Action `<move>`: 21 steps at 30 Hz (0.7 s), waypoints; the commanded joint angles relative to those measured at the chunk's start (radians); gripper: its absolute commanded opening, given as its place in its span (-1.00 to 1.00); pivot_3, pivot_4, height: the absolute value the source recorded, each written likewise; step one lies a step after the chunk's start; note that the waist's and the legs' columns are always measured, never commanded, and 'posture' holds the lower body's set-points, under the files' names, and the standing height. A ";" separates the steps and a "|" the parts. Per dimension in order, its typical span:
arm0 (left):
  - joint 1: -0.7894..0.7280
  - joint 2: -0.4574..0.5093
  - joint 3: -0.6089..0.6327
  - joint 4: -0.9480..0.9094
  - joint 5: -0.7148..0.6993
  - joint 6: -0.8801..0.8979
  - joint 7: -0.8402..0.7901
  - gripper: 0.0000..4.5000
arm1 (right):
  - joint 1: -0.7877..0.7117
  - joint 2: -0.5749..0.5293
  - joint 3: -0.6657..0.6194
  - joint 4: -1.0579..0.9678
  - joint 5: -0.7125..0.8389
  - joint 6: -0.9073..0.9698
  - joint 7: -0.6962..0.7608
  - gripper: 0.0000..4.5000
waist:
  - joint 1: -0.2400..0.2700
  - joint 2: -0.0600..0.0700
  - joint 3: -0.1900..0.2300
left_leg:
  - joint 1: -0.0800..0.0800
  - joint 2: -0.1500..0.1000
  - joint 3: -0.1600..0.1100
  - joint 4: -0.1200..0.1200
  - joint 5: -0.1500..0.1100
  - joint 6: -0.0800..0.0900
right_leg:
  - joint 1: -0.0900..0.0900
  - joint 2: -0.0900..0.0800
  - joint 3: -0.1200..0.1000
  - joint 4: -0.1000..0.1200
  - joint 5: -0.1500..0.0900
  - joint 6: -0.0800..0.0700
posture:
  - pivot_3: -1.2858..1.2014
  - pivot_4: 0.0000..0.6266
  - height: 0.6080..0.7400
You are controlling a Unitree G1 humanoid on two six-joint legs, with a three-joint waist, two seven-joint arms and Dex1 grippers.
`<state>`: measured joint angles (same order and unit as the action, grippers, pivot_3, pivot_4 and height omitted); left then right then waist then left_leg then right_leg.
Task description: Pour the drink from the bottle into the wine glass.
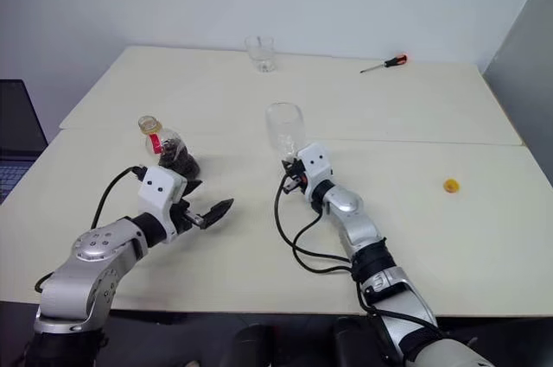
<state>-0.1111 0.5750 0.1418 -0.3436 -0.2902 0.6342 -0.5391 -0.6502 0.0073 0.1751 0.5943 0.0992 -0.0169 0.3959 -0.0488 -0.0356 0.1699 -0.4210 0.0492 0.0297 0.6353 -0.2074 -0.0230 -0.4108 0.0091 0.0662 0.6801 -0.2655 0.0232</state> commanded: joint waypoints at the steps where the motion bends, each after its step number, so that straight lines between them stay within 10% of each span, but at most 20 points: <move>1: -0.008 0.013 0.001 -0.006 0.004 -0.035 -0.012 1.00 | 0.061 -0.036 -0.008 0.032 -0.020 0.056 0.022 -0.94 | 0.002 -0.001 0.000 | 0.002 0.000 0.000 0.000 0.000 0.000 | 0.002 -0.001 0.000 0.000 -0.001 0.000 | 0.03 -0.52 1.00; 19: -0.038 0.006 -0.015 0.007 -0.002 -0.051 -0.036 1.00 | 0.060 -0.037 0.001 0.077 -0.042 0.062 0.063 -0.94 | 0.008 -0.007 -0.010 | 0.009 0.000 0.000 -0.004 0.000 0.000 | 0.006 -0.002 0.000 0.000 -0.003 -0.002 | 0.03 -0.52 1.00; 21: -0.037 0.007 -0.015 0.008 -0.003 -0.052 -0.037 1.00 | 0.058 -0.037 0.000 0.074 -0.046 0.059 0.052 -0.61 | 0.008 -0.008 -0.011 | 0.011 0.000 0.001 -0.005 0.000 0.000 | 0.007 -0.002 0.000 0.000 -0.003 -0.002 | 0.03 -0.52 1.00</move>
<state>-0.1363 0.5759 0.1207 -0.3048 -0.2895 0.6029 -0.5776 -0.6292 -0.0205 0.1781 0.6100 0.0694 0.0038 0.4538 -0.0411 -0.0432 0.1594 -0.4099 0.0488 0.0309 0.6300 -0.2075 -0.0230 -0.4040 0.0068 0.0669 0.6802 -0.2687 0.0213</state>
